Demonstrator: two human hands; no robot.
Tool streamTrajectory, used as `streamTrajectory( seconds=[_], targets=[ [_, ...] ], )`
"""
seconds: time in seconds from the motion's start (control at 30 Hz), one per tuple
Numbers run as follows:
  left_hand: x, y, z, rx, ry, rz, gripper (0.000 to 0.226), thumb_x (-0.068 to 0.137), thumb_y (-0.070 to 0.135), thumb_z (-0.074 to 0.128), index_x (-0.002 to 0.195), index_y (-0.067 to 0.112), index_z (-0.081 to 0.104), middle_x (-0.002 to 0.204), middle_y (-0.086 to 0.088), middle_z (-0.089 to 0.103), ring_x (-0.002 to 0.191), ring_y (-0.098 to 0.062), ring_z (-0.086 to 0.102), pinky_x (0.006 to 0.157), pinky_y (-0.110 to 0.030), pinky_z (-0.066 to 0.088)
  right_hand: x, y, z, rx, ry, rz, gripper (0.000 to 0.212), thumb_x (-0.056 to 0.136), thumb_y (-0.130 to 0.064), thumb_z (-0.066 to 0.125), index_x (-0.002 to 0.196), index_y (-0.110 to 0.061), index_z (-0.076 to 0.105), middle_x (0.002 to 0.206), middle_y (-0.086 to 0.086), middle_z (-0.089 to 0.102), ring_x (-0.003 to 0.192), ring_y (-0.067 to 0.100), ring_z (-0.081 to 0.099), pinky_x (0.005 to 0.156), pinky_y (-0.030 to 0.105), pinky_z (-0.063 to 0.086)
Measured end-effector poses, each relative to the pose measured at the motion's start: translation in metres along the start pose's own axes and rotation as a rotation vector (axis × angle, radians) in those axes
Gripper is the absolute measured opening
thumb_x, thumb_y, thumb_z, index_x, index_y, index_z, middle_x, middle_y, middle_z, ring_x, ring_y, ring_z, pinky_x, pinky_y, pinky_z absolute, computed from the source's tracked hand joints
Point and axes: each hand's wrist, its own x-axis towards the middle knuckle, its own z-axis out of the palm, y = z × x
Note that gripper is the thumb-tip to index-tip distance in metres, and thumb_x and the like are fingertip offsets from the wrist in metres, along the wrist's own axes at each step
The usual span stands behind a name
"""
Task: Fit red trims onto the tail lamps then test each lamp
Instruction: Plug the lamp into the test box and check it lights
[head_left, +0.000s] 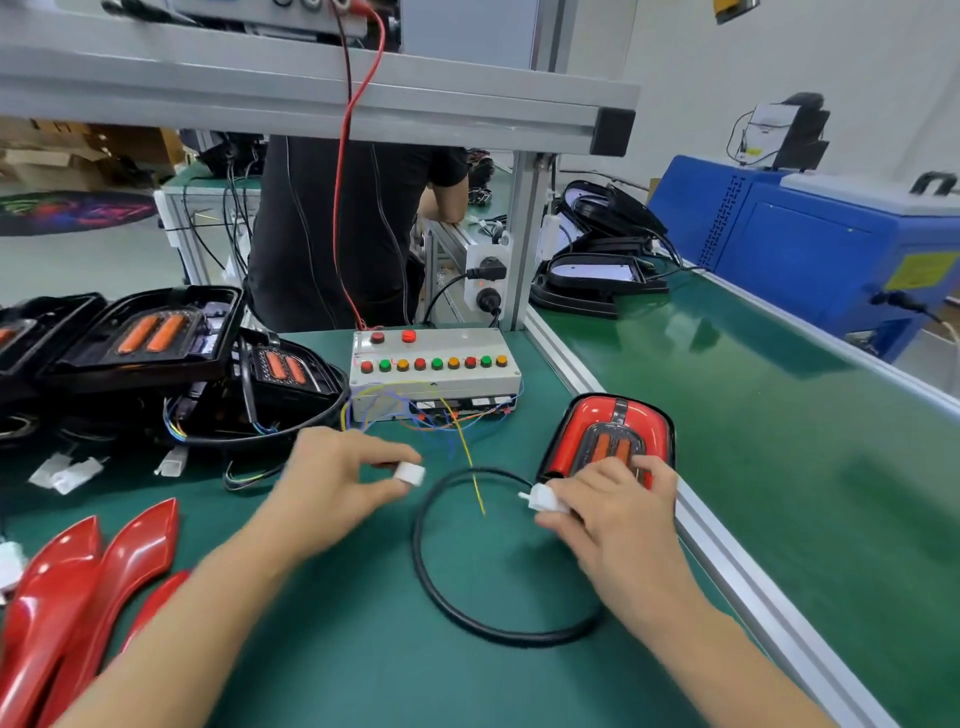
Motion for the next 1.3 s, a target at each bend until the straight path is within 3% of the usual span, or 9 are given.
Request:
streamTrajectory(
  seconds=[0.17, 0.3, 0.47, 0.53, 0.63, 0.73, 0.93, 1.13, 1.3],
  targets=[
    [-0.001, -0.009, 0.003, 0.447, -0.257, 0.031, 0.022, 0.086, 0.040, 0.064, 0.106, 0.049, 0.064, 0.111, 0.032, 0.055, 0.116, 0.003, 0.043, 0.102, -0.031, 0.014, 0.011, -0.010, 0.002, 0.361, -0.035, 0.193, 0.013, 0.083, -0.043, 0.064, 0.087, -0.033, 0.070, 0.093, -0.020, 0.066, 0.096, 0.000, 0.055, 0.095, 0.031, 0.025],
    [-0.003, -0.016, 0.006, 0.597, -0.435, -0.086, 0.047, 0.085, 0.017, 0.053, 0.122, 0.044, 0.056, 0.132, 0.026, 0.045, 0.130, 0.002, 0.032, 0.114, -0.039, 0.002, 0.026, 0.022, -0.006, 0.723, 0.166, 0.654, 0.028, 0.090, -0.035, 0.062, 0.083, -0.008, 0.065, 0.076, 0.000, 0.061, 0.073, 0.013, 0.052, 0.070, 0.030, 0.039],
    [-0.011, 0.017, 0.018, 0.713, -0.288, -0.160, 0.029, 0.090, 0.047, 0.044, 0.109, 0.036, 0.062, 0.112, 0.016, 0.056, 0.113, -0.009, 0.047, 0.091, -0.030, 0.027, 0.025, 0.059, -0.003, 0.556, 0.147, 0.877, 0.041, 0.093, -0.036, 0.055, 0.062, -0.009, 0.048, 0.069, 0.007, 0.047, 0.069, 0.026, 0.040, 0.061, 0.035, 0.032],
    [-0.015, 0.036, 0.025, 0.725, -0.310, -0.285, 0.050, 0.087, 0.066, 0.036, 0.088, 0.025, 0.066, 0.092, 0.007, 0.062, 0.096, -0.016, 0.057, 0.077, -0.029, 0.036, 0.021, 0.066, 0.004, 0.449, 0.102, 0.913, 0.040, 0.092, -0.037, 0.057, 0.063, -0.012, 0.043, 0.089, 0.005, 0.042, 0.084, 0.021, 0.036, 0.073, 0.036, 0.035],
    [-0.021, 0.052, 0.029, 0.340, -0.349, -0.442, 0.047, 0.090, 0.052, 0.041, 0.068, 0.014, 0.056, 0.067, -0.001, 0.062, 0.064, -0.018, 0.056, 0.057, -0.026, 0.039, 0.014, 0.073, 0.010, 0.497, 0.063, 0.946, 0.027, 0.090, -0.036, 0.060, 0.077, -0.013, 0.052, 0.106, 0.003, 0.049, 0.093, 0.023, 0.042, 0.075, 0.035, 0.038],
    [-0.020, 0.050, 0.023, -0.303, -0.477, -0.611, 0.020, 0.085, 0.017, 0.044, 0.082, 0.013, 0.063, 0.062, -0.002, 0.068, 0.037, -0.013, 0.041, 0.042, -0.020, 0.029, 0.013, 0.074, 0.009, 0.615, 0.056, 1.027, 0.024, 0.089, -0.034, 0.063, 0.099, -0.015, 0.053, 0.105, 0.004, 0.059, 0.089, 0.021, 0.052, 0.065, 0.032, 0.036],
    [-0.037, 0.034, 0.004, -1.048, -1.080, -0.460, 0.039, 0.081, 0.016, 0.062, 0.117, 0.004, 0.055, 0.119, -0.021, 0.063, 0.057, -0.016, 0.064, 0.049, -0.020, 0.048, 0.013, 0.080, 0.008, 0.845, 0.014, 1.219, 0.085, 0.084, -0.034, 0.074, 0.150, -0.015, 0.023, 0.146, 0.007, 0.043, 0.122, 0.025, 0.047, 0.094, 0.035, 0.035],
    [-0.009, 0.040, 0.018, -0.695, -0.423, -0.552, 0.017, 0.086, -0.001, 0.059, 0.102, 0.003, 0.059, 0.070, -0.006, 0.068, 0.045, -0.014, 0.053, 0.044, -0.021, 0.040, 0.014, 0.083, 0.012, 1.009, -0.052, 1.222, 0.027, 0.080, -0.022, 0.078, 0.103, -0.013, 0.065, 0.104, 0.007, 0.072, 0.106, 0.028, 0.064, 0.106, 0.046, 0.042],
    [0.038, 0.047, 0.020, -0.220, 0.014, -0.227, 0.021, 0.089, 0.008, 0.053, 0.084, 0.021, 0.067, 0.060, 0.000, 0.062, 0.046, -0.009, 0.035, 0.051, -0.026, 0.032, 0.011, 0.082, 0.010, 1.152, 0.006, 1.108, 0.037, 0.077, -0.010, 0.078, 0.111, -0.016, 0.064, 0.101, 0.004, 0.075, 0.098, 0.025, 0.069, 0.095, 0.039, 0.051]
  ],
)
